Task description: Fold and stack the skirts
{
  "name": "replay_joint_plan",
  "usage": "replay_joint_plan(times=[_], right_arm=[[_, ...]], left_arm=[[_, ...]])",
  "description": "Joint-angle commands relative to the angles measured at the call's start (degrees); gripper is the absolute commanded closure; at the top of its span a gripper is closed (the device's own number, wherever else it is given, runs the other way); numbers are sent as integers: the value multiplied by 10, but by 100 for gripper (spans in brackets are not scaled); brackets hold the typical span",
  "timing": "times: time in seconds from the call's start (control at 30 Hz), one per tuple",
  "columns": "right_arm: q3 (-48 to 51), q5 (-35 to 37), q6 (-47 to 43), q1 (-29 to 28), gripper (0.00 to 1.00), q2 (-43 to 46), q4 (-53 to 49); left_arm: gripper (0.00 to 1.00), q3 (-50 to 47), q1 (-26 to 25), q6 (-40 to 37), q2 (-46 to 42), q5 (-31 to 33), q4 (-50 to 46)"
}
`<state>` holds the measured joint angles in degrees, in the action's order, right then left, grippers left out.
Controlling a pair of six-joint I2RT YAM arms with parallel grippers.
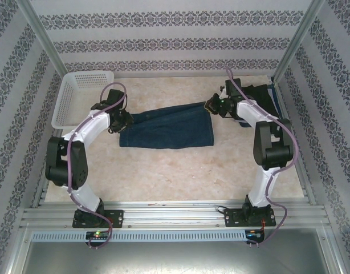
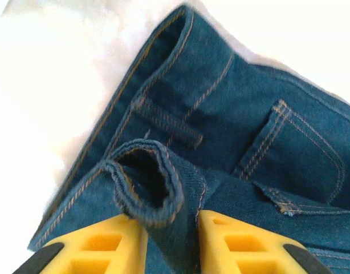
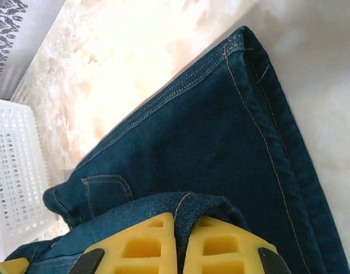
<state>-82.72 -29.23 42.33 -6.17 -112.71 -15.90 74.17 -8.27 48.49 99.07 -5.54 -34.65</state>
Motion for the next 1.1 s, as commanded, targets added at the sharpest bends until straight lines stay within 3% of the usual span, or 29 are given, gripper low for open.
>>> replay_joint_plan(times=[0.0, 0.07, 0.1, 0.13, 0.17, 0.27, 0.43, 0.67, 0.77, 0.9, 1.07], right_arm=[[-76, -10, 31, 12, 90, -53, 71], [-115, 1, 49, 14, 64, -81, 82], [-124, 13, 49, 14, 46, -82, 78], [-125, 28, 46, 14, 13, -73, 75], [-118, 45, 38, 13, 2, -57, 72], [-72, 61, 11, 11, 2, -1, 81], [-21, 16, -42, -8, 2, 41, 65], [-68, 32, -62, -36, 2, -29, -4], [-130, -36, -58, -41, 2, -93, -33], [-155, -18, -48, -48, 2, -141, -73], [-81, -3, -35, -33, 2, -128, -50]], left_arm=[[58, 65, 25, -20, 51, -7, 7], [36, 124, 28, -28, 81, -10, -28], [28, 143, 27, -30, 85, -11, -47], [21, 147, 27, -30, 78, -16, -51], [16, 138, 25, -28, 61, -23, -42], [0, 93, 18, -25, 0, -35, -18], [0, 62, -27, -57, -48, -60, -3], [0, 82, -68, -66, 45, -137, 28], [0, 88, -70, -61, 100, -192, 70], [0, 112, -69, -62, 159, -129, 41], [0, 73, -58, -57, 168, -81, 28]])
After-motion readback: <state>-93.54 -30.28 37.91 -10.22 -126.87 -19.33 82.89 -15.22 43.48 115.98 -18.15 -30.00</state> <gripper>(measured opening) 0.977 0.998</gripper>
